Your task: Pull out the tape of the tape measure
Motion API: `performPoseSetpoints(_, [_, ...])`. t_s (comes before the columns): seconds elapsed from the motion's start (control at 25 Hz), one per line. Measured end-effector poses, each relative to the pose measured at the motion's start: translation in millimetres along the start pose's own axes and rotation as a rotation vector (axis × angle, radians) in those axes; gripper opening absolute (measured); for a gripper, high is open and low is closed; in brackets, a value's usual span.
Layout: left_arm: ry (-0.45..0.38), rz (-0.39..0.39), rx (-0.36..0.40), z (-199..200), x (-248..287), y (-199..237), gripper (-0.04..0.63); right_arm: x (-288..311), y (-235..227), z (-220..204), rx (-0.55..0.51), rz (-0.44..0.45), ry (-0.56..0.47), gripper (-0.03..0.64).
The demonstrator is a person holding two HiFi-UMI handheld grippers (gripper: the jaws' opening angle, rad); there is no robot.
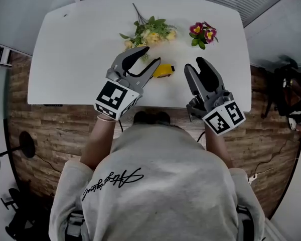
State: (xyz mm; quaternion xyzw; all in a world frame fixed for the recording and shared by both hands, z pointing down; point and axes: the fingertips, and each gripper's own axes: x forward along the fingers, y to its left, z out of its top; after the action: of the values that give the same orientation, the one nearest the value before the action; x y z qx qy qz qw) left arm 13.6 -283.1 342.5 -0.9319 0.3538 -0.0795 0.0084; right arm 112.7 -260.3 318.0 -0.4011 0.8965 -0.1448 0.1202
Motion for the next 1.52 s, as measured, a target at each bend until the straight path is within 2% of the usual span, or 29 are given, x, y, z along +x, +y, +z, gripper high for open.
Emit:
performPoseSetpoints(0.24, [-0.112,0.027,-0.026,30,-23,2,0.132,-1,16,21,-0.066,0.025,-0.023,0.172])
performPoseSetpoints(0.44, [-0.167,0.034,-0.035,43,-39,-3,0.098,-3,33,27,-0.106,0.052,-0.021,0.121])
performPoseSetpoints(0.64, [-0.163,0.036,-0.058,42,-49,-3,0.036,-6,41,26,-0.118,0.051,-0.018,0.056])
performPoseSetpoints(0.88, [-0.178,0.034,-0.061,49,-59,-4,0.003,-2,51,28,-0.136,0.062,-0.026,0.037])
performPoseSetpoints(1.16, [-0.19,0.035,-0.057,52,-70,-1,0.0,4,60,26,-0.125,0.065,-0.037,0.013])
performPoseSetpoints(1.52, [-0.194,0.035,-0.06,50,-76,1,-0.002,7,73,24,-0.18,0.082,-0.026,0.0])
